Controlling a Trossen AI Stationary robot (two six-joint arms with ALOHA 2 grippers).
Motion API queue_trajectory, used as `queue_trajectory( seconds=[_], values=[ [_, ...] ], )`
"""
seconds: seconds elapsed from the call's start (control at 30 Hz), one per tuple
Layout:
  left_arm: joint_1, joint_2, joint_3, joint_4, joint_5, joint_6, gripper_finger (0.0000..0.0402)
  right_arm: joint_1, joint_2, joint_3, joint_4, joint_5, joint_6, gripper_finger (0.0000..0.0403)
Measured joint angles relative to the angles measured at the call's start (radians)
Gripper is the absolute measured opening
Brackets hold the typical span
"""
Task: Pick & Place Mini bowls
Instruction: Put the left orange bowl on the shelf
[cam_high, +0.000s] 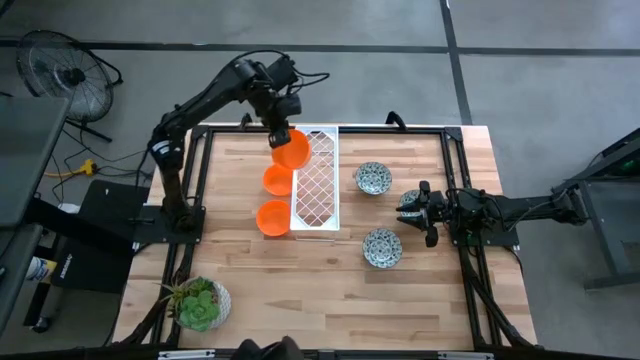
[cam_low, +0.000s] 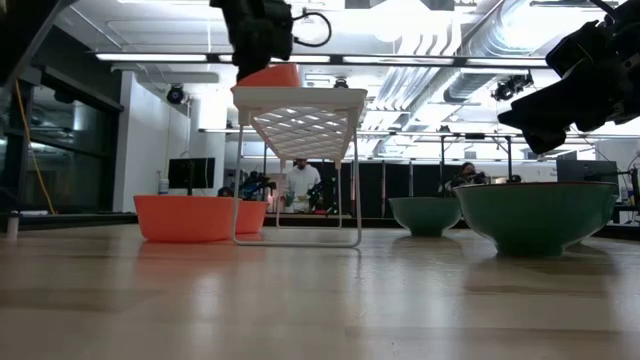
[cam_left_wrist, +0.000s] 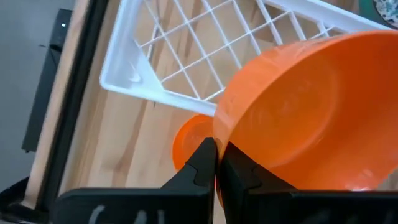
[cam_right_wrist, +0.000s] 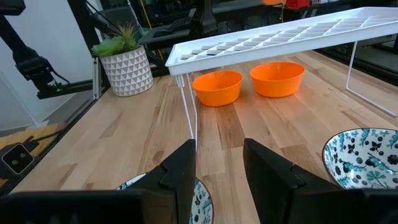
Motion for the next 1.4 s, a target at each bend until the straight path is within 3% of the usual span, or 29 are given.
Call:
queue_trajectory(
  seconds=[0.33, 0.7, 1.03, 1.4],
  values=[
    [-0.021, 0.093, 0.097, 0.012, 0.007, -0.015, 0.0, 0.0, 0.0, 0.0, 0.0, 0.0, 0.0, 0.0122],
    [0.022, 0.208, 0.285, -0.023, 0.023, 0.023, 0.0, 0.0, 0.0, 0.0, 0.0, 0.0, 0.0, 0.0122],
    [0.038, 0.21, 0.279, -0.002, 0.008, 0.005, 0.0, 0.0, 0.0, 0.0, 0.0, 0.0, 0.0, 0.0122],
    [0.008, 0.237, 0.28, 0.021, -0.036, -0.145, 0.0, 0.0, 0.0, 0.0, 0.0, 0.0, 0.0, 0.0122]
  ],
)
